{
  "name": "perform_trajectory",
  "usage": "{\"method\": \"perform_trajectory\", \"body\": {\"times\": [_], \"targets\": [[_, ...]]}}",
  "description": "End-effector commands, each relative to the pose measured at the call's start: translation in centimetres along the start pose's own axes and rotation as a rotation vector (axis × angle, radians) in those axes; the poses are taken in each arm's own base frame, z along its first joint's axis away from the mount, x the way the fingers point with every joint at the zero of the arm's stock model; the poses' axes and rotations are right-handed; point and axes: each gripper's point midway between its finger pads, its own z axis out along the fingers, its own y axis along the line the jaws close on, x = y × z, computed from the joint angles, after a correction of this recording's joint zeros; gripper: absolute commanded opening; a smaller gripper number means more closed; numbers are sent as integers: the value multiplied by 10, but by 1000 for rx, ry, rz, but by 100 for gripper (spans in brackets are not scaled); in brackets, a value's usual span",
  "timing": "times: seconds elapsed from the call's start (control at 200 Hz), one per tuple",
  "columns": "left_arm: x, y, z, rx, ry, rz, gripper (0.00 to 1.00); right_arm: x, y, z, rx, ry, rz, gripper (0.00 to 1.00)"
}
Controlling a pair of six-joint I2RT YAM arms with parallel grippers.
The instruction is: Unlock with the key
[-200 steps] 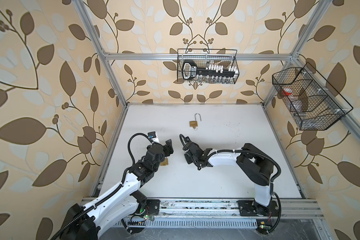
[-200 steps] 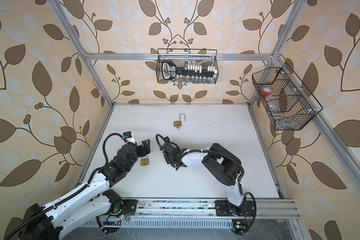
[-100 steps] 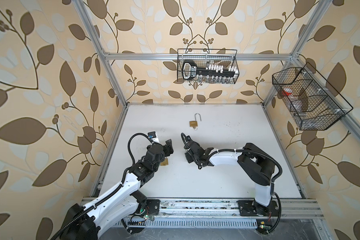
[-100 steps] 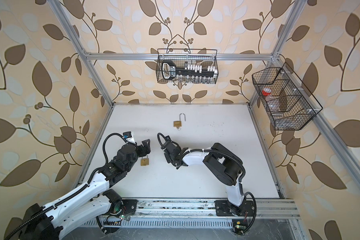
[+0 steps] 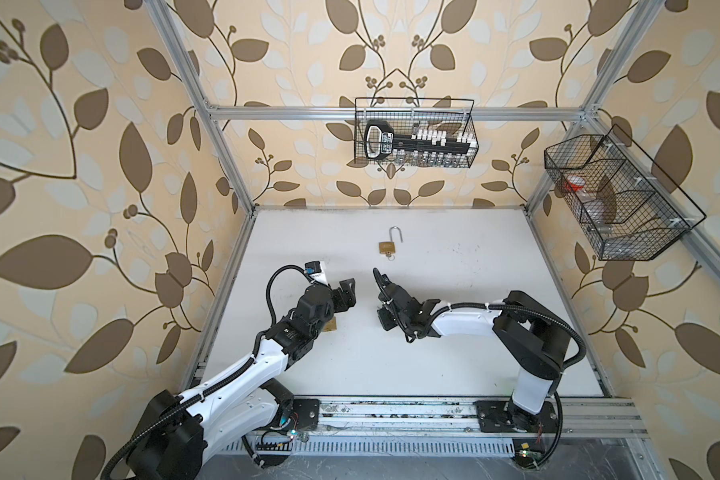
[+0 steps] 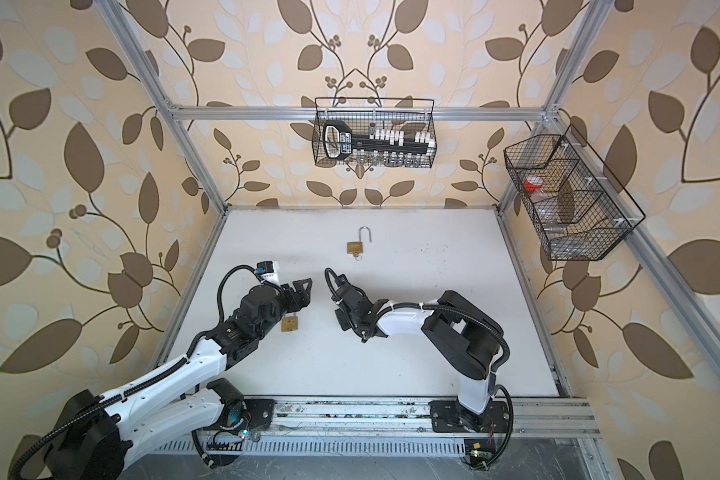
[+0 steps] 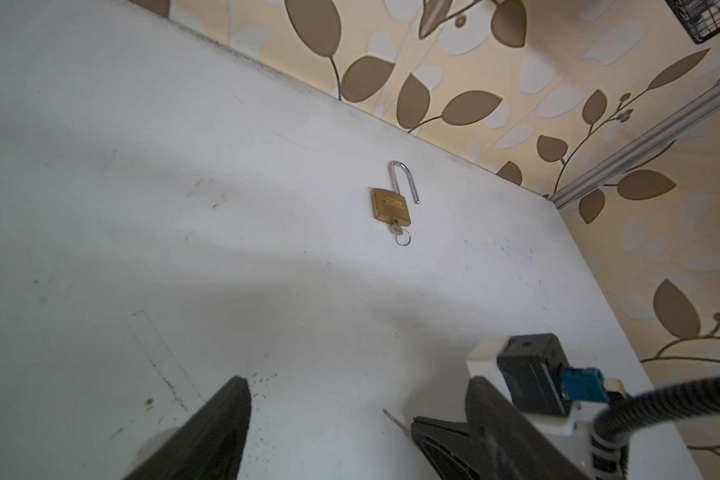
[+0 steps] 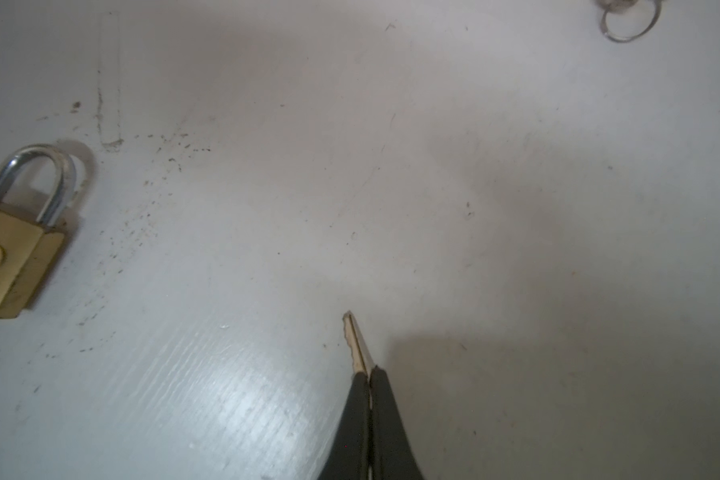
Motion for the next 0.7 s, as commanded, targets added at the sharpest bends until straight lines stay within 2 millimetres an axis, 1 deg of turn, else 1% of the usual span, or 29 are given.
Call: {"method": "perform_trajectory", "body": {"times": [0.0,0.12,0.24,0.39,0.48,0.605,0.695], "targets": [[-3,-12,2,71,-2,-178,81,-11,-2,-8,-16,-43,4,0],[5,-14,10,105,31,-287,80,-17,-2,-15,-31,-68,15,0],[17,-23,19,157,99,-433,80,-24,-4,-23,-31,-91,12,0],[33,-16,27,155,134,-654,78,-30,-9,-30,-29,-118,20,0],[39,-20,31,173,161,-767,76,-35,-11,-35,-27,-139,22,0],[41,-35,30,197,172,-803,74,-40,-14,-41,-20,-170,21,0],[37,-43,26,201,149,-816,75,-46,-19,-49,-4,-209,23,0]]}}
